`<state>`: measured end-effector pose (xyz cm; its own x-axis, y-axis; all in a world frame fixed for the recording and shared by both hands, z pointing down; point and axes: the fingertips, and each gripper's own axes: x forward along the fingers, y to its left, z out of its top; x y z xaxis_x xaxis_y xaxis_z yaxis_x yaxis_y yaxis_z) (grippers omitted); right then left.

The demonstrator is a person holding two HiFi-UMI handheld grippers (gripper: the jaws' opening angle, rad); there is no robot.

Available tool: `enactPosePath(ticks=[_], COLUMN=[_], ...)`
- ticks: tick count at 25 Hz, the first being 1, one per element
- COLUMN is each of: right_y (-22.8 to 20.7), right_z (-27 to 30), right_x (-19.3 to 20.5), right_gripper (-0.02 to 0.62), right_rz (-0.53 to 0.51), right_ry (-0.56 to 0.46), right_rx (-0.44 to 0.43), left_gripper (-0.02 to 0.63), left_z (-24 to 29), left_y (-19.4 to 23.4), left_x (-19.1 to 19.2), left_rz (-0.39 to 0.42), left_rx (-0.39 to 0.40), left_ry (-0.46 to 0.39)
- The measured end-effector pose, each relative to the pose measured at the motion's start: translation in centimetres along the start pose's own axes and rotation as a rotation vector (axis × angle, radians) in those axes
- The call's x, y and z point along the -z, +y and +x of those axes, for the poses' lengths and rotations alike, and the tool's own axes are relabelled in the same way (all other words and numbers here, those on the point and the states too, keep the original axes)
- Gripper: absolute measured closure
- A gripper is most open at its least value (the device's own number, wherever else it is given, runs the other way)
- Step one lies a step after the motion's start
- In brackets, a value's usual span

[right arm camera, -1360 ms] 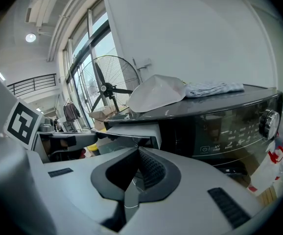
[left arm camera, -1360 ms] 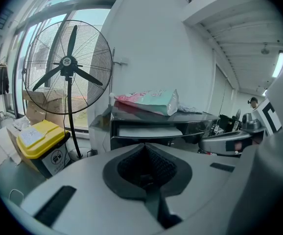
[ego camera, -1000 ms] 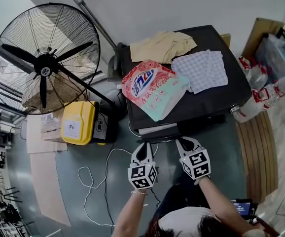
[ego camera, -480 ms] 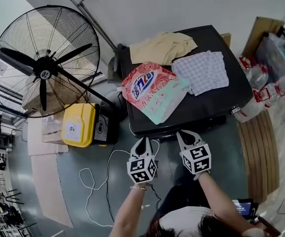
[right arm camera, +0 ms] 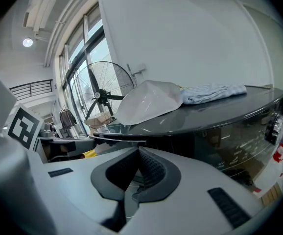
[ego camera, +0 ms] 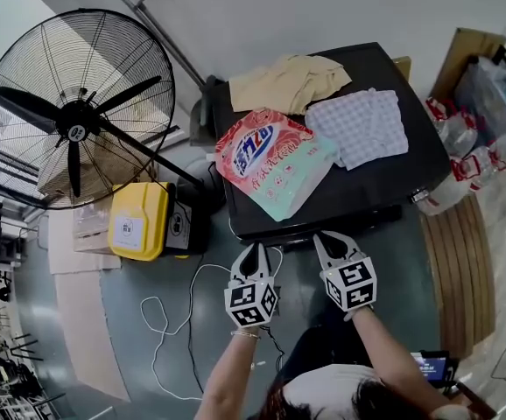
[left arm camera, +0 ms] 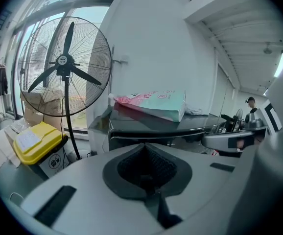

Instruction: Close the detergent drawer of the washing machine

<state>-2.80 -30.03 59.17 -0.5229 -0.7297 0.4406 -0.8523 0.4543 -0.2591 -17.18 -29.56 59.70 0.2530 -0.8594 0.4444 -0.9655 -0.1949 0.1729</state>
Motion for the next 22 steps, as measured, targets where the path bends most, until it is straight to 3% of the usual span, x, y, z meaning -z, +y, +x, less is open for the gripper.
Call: enactPosePath(ticks=[22], right_y=[0.12], right_z=[0.79], right_x=[0.47], right_gripper=[0.572], right_rz=[-0.014], right_ry=[0.023], right_rx=[-0.038], left_gripper=[0.591], left_z=[0.44], left_y=[0.18], left_x=[0.02], left_rz=[0.012], left_rx=[-0.018], left_ry=[-0.001])
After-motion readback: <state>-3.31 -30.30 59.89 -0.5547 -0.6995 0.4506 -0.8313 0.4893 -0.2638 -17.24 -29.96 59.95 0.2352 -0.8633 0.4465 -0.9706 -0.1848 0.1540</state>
